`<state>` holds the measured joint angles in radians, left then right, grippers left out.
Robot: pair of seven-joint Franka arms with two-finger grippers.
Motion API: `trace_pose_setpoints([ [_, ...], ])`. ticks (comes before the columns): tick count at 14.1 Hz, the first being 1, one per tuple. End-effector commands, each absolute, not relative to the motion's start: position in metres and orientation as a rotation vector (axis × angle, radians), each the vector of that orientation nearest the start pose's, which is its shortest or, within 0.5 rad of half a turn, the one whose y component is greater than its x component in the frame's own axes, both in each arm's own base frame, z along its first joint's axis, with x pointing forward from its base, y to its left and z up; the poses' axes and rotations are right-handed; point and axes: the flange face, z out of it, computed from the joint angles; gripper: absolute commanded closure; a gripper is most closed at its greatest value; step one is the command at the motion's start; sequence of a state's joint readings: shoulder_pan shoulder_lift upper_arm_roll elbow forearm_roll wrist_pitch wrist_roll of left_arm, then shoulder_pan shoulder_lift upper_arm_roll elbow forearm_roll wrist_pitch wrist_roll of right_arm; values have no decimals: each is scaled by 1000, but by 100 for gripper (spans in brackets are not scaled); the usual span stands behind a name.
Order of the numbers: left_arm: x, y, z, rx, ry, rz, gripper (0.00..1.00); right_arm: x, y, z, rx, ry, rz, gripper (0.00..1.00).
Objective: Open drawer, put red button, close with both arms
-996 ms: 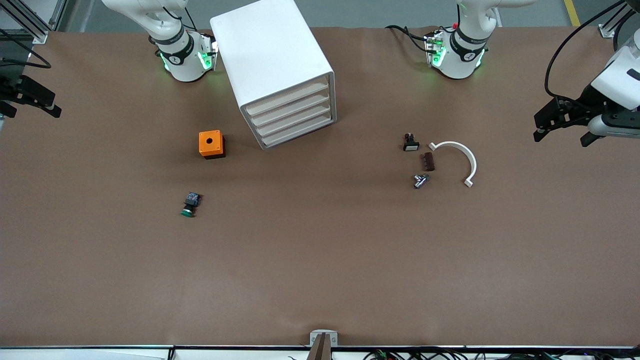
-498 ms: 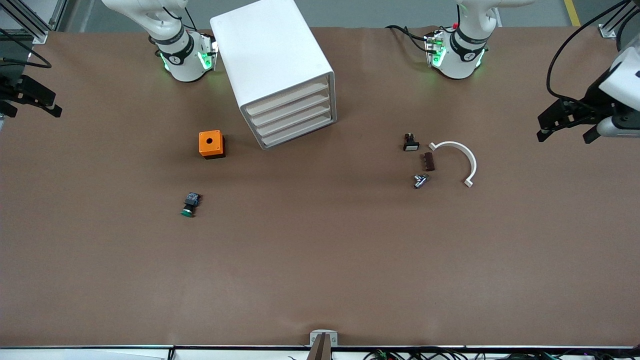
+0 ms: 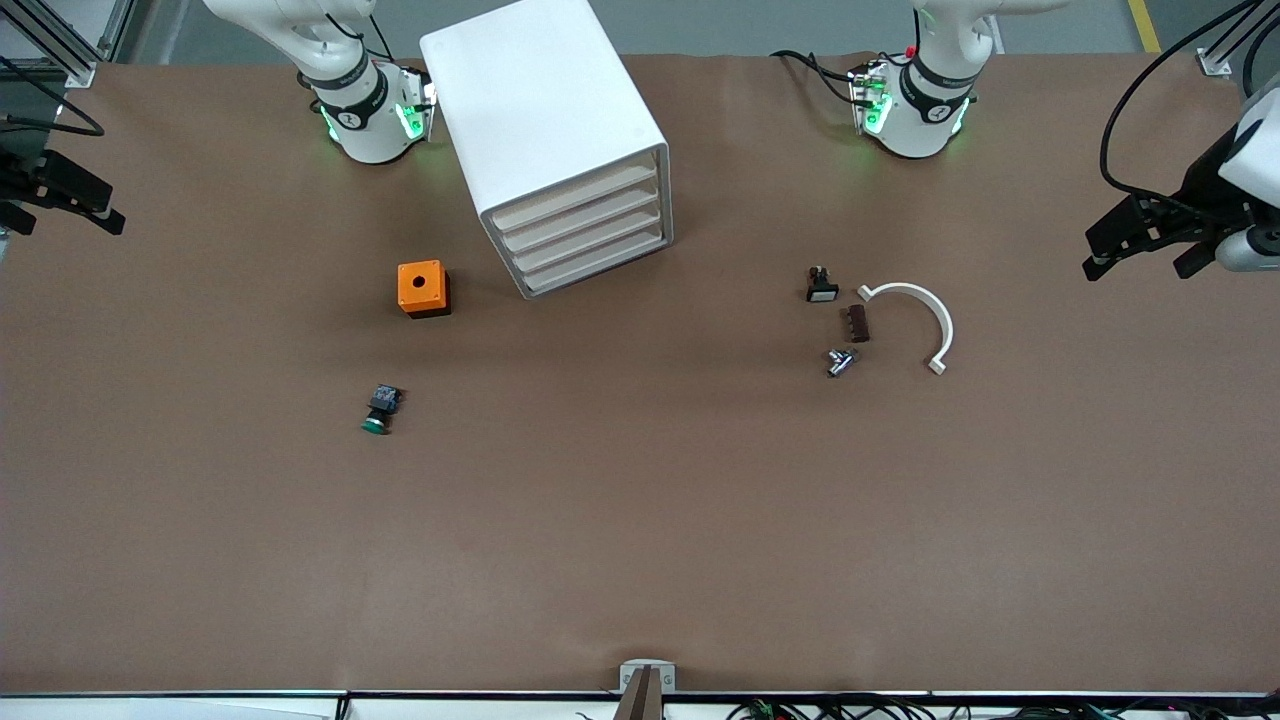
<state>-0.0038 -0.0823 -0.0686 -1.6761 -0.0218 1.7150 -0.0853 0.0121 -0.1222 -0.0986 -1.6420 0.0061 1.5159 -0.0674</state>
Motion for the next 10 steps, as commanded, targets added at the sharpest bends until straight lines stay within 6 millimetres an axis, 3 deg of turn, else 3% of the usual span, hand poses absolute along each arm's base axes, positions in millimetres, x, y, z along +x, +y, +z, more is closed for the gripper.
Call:
trace_pose_setpoints([
  [1, 544, -48, 630, -3163, -22, -157, 0, 503, -48, 655, -3110, 21, -1, 0],
  [10, 542, -60, 632, -3149, 19, -165, 0, 503, -49, 655, -3110, 21, -1, 0],
])
